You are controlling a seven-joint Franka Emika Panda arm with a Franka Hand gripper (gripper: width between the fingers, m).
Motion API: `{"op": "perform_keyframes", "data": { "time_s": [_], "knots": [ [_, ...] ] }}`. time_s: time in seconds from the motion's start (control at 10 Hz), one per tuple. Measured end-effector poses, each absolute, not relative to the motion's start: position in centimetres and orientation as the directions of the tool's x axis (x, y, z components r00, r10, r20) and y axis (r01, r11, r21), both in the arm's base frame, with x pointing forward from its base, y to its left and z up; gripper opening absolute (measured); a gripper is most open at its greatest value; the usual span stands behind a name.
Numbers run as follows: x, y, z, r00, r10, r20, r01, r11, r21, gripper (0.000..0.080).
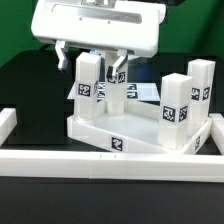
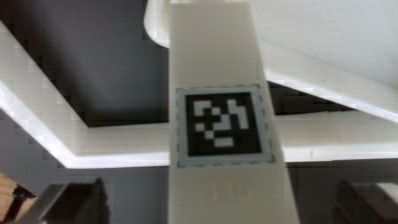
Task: Assemble desk
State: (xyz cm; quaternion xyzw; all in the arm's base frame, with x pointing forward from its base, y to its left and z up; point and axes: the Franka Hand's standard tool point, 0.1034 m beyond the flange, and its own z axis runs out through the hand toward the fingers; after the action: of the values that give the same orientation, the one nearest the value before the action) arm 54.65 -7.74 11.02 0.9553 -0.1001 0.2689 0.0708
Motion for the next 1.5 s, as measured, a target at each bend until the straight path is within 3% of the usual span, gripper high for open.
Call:
{"op": "perform_keyframes", "data": {
  "time_s": [0.4,0.8,0.9,1.2,1.5],
  "knots": [
    [55.2,-7.4,13.8,0.845,-0.186,0.502,-0.231,-0.972,0.029,0.0649],
    [54.8,-7.0,12.8,0.872,-0.196,0.448,-0.227,-0.974,0.016,0.0649],
    [54.5,-6.2,12.3,0.916,-0.215,0.339,-0.220,-0.975,-0.023,0.0649],
    [54.4,-6.0,12.2,0.962,-0.241,0.127,-0.232,-0.969,-0.084,0.0649],
    [54.1,-6.3,11.6,0.972,-0.231,-0.048,-0.235,-0.966,-0.111,0.0649]
  ]
}}
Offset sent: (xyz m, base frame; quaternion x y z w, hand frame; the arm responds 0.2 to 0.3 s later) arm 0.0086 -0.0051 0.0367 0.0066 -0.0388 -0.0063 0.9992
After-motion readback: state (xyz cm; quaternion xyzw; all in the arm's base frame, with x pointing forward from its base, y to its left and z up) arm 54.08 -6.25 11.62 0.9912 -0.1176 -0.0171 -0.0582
